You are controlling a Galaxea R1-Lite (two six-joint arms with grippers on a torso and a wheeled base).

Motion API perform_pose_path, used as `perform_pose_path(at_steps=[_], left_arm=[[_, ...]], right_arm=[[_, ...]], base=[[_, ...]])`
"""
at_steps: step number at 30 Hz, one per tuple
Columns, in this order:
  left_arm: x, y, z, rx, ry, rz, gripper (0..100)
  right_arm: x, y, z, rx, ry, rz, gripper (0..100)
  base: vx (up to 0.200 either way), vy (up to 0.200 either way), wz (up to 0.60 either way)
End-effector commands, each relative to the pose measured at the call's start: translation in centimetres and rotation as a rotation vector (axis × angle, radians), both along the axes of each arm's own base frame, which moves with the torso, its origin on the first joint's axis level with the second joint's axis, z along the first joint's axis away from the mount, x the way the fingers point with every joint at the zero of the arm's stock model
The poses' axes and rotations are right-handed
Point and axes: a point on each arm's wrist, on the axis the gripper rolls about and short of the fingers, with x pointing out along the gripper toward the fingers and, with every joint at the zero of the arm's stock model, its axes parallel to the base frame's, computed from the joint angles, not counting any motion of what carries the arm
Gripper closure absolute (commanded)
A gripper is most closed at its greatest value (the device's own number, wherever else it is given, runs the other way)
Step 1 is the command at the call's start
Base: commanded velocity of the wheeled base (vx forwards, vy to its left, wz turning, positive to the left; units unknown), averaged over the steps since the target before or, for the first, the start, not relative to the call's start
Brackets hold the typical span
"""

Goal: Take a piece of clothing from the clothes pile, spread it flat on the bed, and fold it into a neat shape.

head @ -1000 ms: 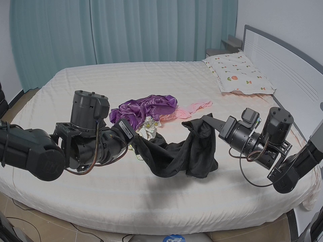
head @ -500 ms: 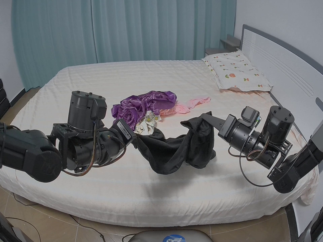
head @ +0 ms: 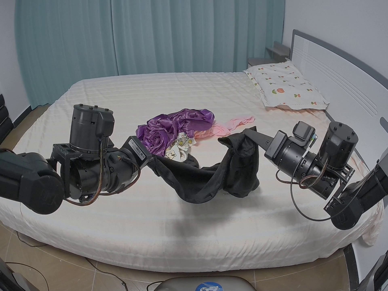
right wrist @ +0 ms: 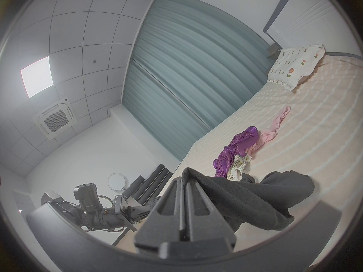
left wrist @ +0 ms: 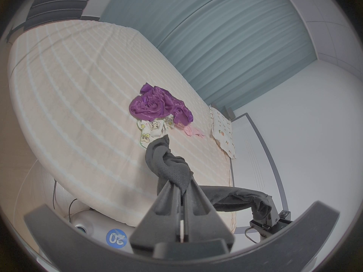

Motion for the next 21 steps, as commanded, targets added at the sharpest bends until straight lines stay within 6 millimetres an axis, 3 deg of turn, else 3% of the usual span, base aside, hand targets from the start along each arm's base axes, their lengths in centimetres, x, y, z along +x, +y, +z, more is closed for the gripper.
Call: perform_pose_path(at_steps=[1, 13, 21], left_arm=[[-0.3, 0.3, 0.3, -0.006, -0.010, 0.003, 100], [-0.3, 1.1, 0.4, -0.006, -0.010, 0.029, 100], [-0.9, 2.1, 1.5, -0.025, -0.044, 0.052, 100]], right_arm=[[0.0, 0.1, 0.0, -0.004, -0.002, 0.000, 100], [0.2, 1.7, 0.3, -0.025, -0.010, -0.047, 100], [0.4, 2.3, 1.3, -0.018, -0.040, -0.051, 100]], base=[[0.000, 0.200, 0.00], [0.000, 0.200, 0.00], [0.000, 0.200, 0.00]])
